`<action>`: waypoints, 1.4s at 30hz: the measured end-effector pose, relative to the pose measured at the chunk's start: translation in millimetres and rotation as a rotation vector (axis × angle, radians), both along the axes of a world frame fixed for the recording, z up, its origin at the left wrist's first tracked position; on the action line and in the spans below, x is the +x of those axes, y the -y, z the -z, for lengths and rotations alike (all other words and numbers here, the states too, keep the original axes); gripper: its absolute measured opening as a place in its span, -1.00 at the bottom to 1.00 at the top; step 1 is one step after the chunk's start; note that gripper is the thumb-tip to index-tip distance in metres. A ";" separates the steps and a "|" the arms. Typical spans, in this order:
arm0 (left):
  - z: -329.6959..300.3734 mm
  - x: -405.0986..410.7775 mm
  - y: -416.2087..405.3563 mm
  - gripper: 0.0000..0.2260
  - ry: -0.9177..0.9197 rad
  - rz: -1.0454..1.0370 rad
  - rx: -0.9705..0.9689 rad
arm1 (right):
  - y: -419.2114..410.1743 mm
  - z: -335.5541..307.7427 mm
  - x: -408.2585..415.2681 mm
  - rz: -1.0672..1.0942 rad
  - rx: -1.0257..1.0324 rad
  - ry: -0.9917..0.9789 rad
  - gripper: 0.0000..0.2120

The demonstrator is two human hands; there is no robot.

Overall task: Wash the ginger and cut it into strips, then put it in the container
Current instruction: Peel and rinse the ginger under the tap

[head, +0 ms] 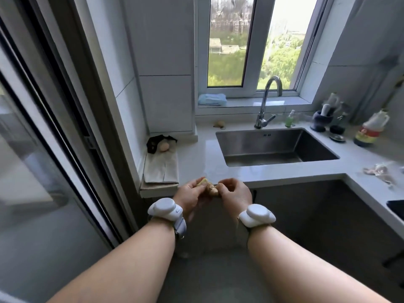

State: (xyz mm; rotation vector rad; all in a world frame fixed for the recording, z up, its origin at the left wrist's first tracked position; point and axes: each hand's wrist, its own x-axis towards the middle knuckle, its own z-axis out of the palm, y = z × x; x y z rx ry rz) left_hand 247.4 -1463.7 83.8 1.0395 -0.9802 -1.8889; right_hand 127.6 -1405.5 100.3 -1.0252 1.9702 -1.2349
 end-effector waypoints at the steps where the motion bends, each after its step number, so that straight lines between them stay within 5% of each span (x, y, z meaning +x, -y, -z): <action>1: -1.3 -4.5 3.0 -0.78 0.005 0.029 0.005 | 2.0 -1.4 -4.3 0.019 -0.009 0.007 -0.92; 19: -14.7 -159.0 103.2 -0.72 0.315 -0.074 -0.093 | 106.0 1.5 -145.8 -0.109 -0.119 -0.353 -0.87; 25: -30.2 -243.8 128.6 -0.86 0.384 -0.084 -0.238 | 141.3 -4.2 -222.0 -0.071 -0.153 -0.456 -0.95; 30: -34.3 -295.0 146.0 -0.67 0.432 -0.075 -0.308 | 162.7 -6.6 -270.3 -0.094 -0.117 -0.578 -0.91; 42: -5.9 -355.3 226.1 -0.85 0.218 -0.090 -0.117 | 240.6 7.4 -344.0 0.194 -0.121 0.003 -0.86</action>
